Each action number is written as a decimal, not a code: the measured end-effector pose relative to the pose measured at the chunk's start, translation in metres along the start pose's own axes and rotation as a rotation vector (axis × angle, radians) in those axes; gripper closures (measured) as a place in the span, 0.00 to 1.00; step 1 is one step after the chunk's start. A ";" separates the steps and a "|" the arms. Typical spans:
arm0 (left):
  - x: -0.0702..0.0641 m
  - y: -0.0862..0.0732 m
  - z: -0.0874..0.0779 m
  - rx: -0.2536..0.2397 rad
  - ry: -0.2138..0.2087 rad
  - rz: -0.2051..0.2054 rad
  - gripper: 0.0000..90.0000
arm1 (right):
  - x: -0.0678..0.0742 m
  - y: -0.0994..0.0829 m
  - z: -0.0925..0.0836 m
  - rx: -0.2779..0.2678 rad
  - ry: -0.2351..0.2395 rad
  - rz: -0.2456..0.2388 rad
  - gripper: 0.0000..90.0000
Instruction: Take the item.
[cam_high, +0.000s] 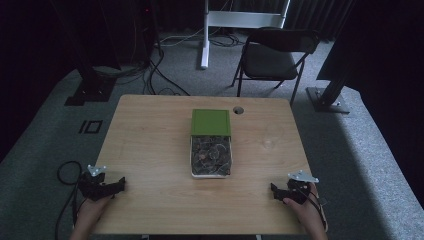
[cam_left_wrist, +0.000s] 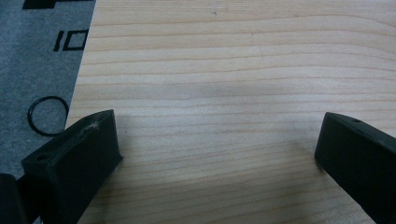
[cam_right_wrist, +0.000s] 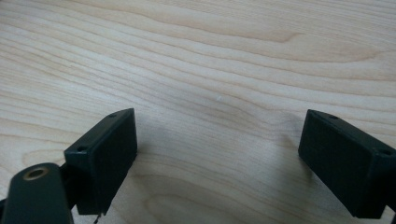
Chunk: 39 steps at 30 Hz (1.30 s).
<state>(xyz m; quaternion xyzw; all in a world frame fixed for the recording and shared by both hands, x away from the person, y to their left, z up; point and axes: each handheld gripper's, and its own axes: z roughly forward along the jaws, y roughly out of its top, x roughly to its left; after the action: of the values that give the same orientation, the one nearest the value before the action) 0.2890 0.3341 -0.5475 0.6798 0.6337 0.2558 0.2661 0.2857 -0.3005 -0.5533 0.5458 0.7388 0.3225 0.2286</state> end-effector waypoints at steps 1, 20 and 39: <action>0.000 0.000 0.000 0.000 -0.001 0.001 0.00 | 0.000 0.000 0.000 0.000 0.000 0.000 0.13; 0.000 0.000 0.000 -0.002 -0.009 0.012 0.00 | 0.002 -0.001 -0.001 -0.002 -0.012 0.004 0.13; 0.000 0.000 0.000 -0.002 -0.009 0.012 0.00 | 0.011 0.023 -0.016 -0.050 0.008 0.015 0.13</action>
<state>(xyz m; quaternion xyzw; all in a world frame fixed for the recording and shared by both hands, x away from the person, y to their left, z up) 0.2888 0.3343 -0.5477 0.6844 0.6283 0.2548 0.2681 0.2864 -0.2891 -0.5251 0.5442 0.7272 0.3449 0.2366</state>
